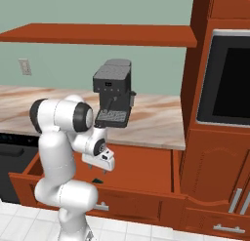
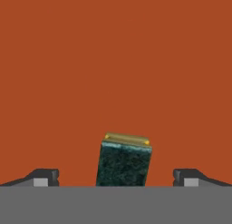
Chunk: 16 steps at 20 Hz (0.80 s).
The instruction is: Restock the sink supplies by placing the sponge and soap dispenser on the counter and next to the sink. Make sure the soap dispenser is upright.
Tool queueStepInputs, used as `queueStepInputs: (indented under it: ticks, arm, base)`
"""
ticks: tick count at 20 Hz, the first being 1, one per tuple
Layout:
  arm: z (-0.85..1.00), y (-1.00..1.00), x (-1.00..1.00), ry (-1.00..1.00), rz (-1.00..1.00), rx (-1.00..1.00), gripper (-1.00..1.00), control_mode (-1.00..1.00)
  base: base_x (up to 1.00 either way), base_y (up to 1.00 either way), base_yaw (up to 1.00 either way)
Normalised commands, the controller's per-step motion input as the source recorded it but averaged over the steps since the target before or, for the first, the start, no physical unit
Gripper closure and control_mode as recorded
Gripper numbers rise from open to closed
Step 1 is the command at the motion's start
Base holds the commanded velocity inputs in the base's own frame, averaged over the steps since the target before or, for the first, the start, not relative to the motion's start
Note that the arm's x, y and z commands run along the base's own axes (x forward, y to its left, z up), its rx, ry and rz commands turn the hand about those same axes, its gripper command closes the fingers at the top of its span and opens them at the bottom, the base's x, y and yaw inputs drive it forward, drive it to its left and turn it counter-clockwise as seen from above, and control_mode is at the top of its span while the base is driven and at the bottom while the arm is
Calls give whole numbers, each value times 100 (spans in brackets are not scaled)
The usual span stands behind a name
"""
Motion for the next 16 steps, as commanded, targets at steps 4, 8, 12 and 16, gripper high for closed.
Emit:
queueStepInputs:
  ticks: [4,8,12,16]
  arm:
    - [-19,0,0,1,0,0,-100,-100]
    - [-18,-3,-21,0,-3,0,-100,-100]
    - [-21,-4,-27,0,-4,0,-100,-100]
    - [-16,-1,-22,0,-3,0,-100,-100]
  base:
    - [0,0,0]
    - [0,0,0]
    - [0,0,0]
    - [0,0,0]
